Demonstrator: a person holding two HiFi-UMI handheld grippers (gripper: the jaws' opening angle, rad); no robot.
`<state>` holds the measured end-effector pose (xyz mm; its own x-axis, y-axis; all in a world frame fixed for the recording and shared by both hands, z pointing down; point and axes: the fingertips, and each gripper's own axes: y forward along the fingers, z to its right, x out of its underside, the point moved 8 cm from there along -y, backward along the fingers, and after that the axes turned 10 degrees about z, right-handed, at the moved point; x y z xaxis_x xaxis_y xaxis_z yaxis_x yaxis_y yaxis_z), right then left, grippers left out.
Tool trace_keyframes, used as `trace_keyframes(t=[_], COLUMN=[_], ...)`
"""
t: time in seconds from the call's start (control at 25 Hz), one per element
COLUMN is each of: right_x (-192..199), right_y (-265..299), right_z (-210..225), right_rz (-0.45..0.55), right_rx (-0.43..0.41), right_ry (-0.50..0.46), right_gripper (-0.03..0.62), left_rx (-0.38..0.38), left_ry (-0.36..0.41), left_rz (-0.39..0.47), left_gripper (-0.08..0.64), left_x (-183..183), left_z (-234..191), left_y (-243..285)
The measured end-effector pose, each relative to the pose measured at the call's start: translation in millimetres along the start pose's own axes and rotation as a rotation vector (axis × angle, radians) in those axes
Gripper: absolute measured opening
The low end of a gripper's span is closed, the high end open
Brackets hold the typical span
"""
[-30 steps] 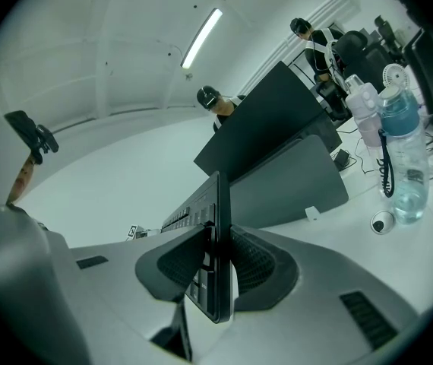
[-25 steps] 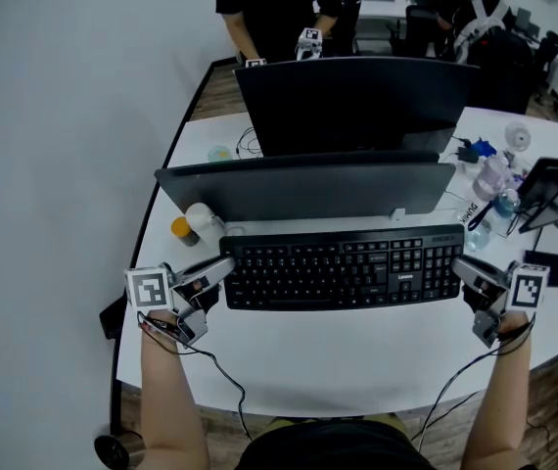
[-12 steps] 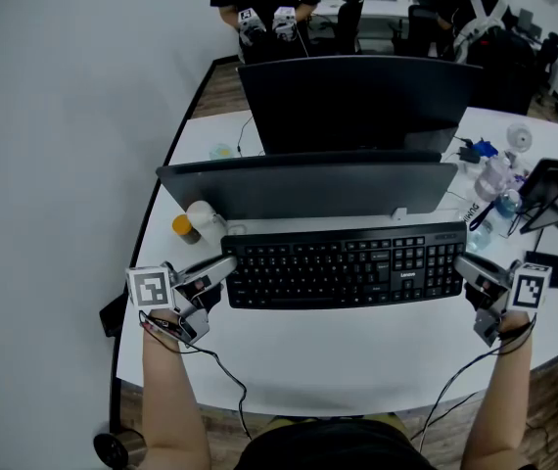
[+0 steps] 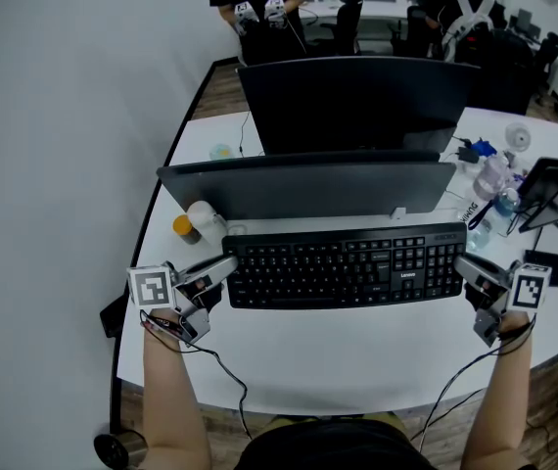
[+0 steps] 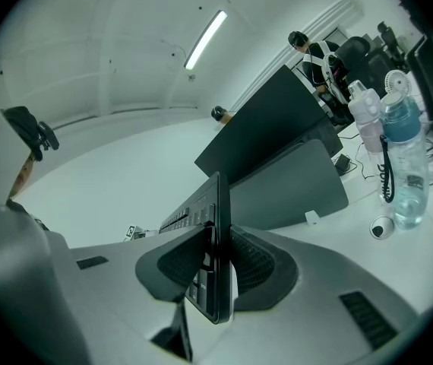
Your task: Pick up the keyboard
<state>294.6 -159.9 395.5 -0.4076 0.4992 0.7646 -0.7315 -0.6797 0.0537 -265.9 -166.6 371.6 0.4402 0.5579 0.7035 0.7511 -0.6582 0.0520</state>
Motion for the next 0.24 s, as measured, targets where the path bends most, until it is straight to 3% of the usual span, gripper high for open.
trace_keyframes(t=[0.12, 0.24], right_x=[0, -4], right_y=[0, 8], right_z=[-1, -20], right_rz=[-0.002, 0.038], right_rx=[0.001, -0.057], right_ry=[-0.002, 0.021], right_gripper=[0.112, 0.112], left_rx=[0.0, 0.0], left_ry=[-0.003, -0.001], left_rz=[-0.001, -0.005], left_gripper=[0.104, 0.106], left_x=[1, 2], left_z=[-1, -1], left_y=[0, 0])
